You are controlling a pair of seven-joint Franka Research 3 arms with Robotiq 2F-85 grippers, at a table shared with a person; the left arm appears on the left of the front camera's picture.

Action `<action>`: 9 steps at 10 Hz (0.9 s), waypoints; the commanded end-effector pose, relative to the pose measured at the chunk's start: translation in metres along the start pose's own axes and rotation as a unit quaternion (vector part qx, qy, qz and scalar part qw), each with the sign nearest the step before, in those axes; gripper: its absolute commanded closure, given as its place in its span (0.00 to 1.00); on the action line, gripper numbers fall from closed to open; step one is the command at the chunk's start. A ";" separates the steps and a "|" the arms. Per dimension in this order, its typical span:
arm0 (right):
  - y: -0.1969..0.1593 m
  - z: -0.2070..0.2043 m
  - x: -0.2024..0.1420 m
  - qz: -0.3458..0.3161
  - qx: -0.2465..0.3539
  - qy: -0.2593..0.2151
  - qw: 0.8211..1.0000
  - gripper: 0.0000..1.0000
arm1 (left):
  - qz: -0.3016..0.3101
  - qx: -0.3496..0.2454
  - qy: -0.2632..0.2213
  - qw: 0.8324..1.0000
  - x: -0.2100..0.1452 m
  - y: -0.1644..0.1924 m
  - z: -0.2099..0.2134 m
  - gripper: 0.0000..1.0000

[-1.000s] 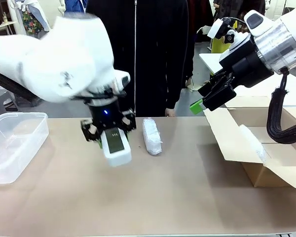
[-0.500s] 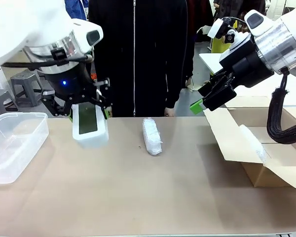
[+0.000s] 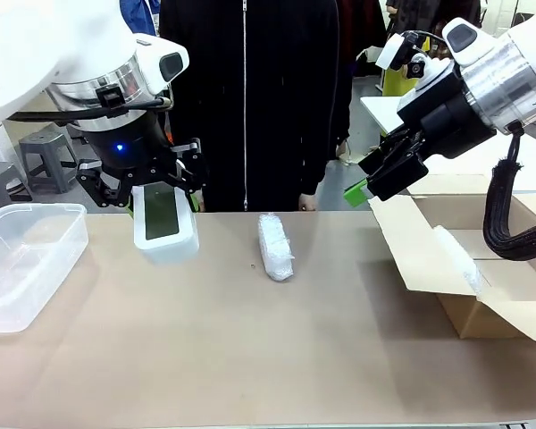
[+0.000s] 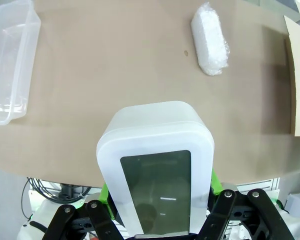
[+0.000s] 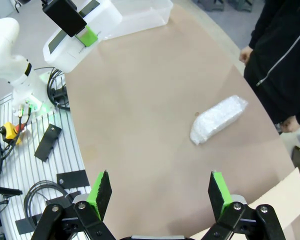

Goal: Separate and place wrapped and unwrapped clocks.
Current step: Pick up the Digital clock indicated by the person, then if the picked Digital clock is wrapped, place it in the Package Box ; if not, place it in the Organizing box.

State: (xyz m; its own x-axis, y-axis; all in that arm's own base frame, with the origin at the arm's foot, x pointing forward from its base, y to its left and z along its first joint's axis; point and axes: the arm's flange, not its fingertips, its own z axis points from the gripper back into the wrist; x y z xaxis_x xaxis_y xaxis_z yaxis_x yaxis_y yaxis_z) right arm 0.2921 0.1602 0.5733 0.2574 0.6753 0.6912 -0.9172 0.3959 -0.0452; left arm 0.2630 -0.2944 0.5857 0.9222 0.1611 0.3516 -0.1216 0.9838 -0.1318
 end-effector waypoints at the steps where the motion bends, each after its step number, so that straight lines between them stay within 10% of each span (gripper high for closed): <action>1: 0.000 0.000 -0.001 0.003 0.006 0.002 1.000 0.00 | 0.009 -0.003 -0.004 1.000 0.000 0.000 0.001 0.51; 9: 0.000 0.000 -0.001 0.003 0.006 0.002 1.000 0.00 | 0.009 -0.003 -0.004 1.000 0.000 0.000 0.001 0.51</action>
State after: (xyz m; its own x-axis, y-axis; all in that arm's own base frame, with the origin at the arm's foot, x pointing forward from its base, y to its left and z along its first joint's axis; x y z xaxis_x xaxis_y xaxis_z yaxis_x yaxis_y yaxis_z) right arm 0.2921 0.1602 0.5733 0.2574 0.6753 0.6911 -0.9172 0.3958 -0.0452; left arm 0.2636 -0.2949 0.5845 0.9207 0.1684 0.3521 -0.1298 0.9829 -0.1308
